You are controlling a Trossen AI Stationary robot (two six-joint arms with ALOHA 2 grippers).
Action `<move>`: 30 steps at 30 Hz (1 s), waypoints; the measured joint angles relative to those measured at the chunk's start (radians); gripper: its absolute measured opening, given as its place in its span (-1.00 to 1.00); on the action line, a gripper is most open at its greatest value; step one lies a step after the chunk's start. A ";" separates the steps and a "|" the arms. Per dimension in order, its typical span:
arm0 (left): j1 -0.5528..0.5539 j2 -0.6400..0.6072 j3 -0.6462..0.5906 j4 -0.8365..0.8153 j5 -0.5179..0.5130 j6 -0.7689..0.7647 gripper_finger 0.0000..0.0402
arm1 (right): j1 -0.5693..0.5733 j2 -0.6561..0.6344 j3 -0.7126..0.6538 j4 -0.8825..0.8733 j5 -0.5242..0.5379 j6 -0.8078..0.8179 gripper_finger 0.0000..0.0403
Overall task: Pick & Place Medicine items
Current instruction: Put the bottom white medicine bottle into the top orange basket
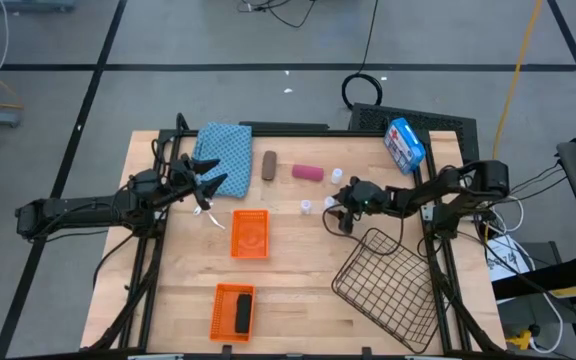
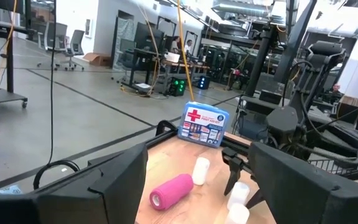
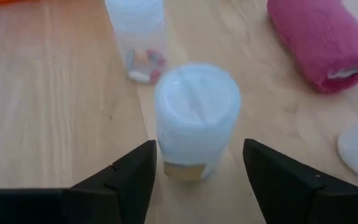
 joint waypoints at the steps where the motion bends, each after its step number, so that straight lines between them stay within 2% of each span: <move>1: 0.000 0.000 0.000 0.000 0.000 -0.003 0.45 | 0.000 0.004 0.000 0.012 0.000 -0.004 0.10; 12: 0.000 0.000 0.000 0.000 0.000 -0.029 0.45 | 0.000 0.128 0.001 0.144 0.011 -0.023 -0.16; 21: -0.002 0.001 0.019 -0.001 0.006 -0.173 0.45 | 0.000 0.097 0.001 0.163 0.016 -0.053 -0.30; 26: -0.017 0.076 0.126 -0.037 0.065 -0.165 0.45 | 0.000 0.067 0.001 0.185 0.015 -0.045 -0.28; 30: -0.038 0.231 0.299 -0.224 0.079 -0.107 0.45 | 0.010 0.053 0.001 0.205 0.009 -0.030 -0.30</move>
